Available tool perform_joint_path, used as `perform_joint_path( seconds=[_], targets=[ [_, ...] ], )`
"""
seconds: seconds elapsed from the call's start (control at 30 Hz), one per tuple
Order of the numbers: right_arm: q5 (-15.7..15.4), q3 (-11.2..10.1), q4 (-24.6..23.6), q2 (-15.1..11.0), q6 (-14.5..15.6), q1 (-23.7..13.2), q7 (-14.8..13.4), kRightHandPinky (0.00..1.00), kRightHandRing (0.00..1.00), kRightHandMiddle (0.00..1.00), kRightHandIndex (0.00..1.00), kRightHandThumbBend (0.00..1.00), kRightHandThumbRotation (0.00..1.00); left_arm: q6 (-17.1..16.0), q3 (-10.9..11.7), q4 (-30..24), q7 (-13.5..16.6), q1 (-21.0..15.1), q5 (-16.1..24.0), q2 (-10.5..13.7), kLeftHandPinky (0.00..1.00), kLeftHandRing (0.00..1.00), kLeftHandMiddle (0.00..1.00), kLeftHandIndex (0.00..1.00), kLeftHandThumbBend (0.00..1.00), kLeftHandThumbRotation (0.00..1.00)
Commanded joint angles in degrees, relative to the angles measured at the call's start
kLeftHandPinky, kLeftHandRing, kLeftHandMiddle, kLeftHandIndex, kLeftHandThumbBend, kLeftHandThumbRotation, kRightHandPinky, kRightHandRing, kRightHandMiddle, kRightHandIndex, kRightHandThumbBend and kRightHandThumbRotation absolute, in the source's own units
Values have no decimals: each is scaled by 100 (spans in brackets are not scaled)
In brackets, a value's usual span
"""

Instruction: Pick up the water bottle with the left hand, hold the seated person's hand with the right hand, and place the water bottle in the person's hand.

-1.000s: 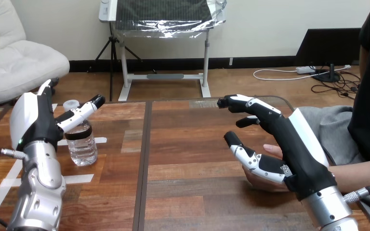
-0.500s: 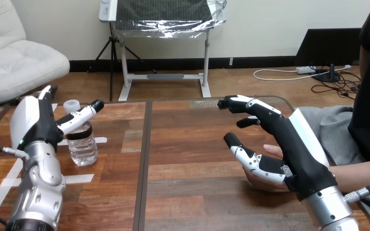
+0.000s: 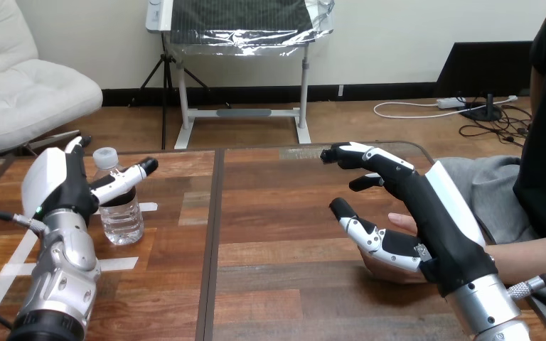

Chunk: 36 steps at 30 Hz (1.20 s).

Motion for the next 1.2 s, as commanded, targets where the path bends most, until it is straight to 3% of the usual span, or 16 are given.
perform_joint_path(
  seconds=[0.0,0.5,1.17],
  targets=[
    [14,-116,-102,-83,14,-392,17,68,80,84,74,36,0,-239,-179,397,147,-610,112,197,78,87,90,90,100,64],
    [-11,-156,-172,-129,48,-343,50,68,80,84,73,37,0,-394,-415,1021,211,-816,78,118,79,88,91,89,100,65],
    [-26,-187,-324,-160,196,-258,90,69,81,84,73,39,0,-444,-416,1337,344,-926,-197,-126,74,84,86,85,99,54]
  ],
)
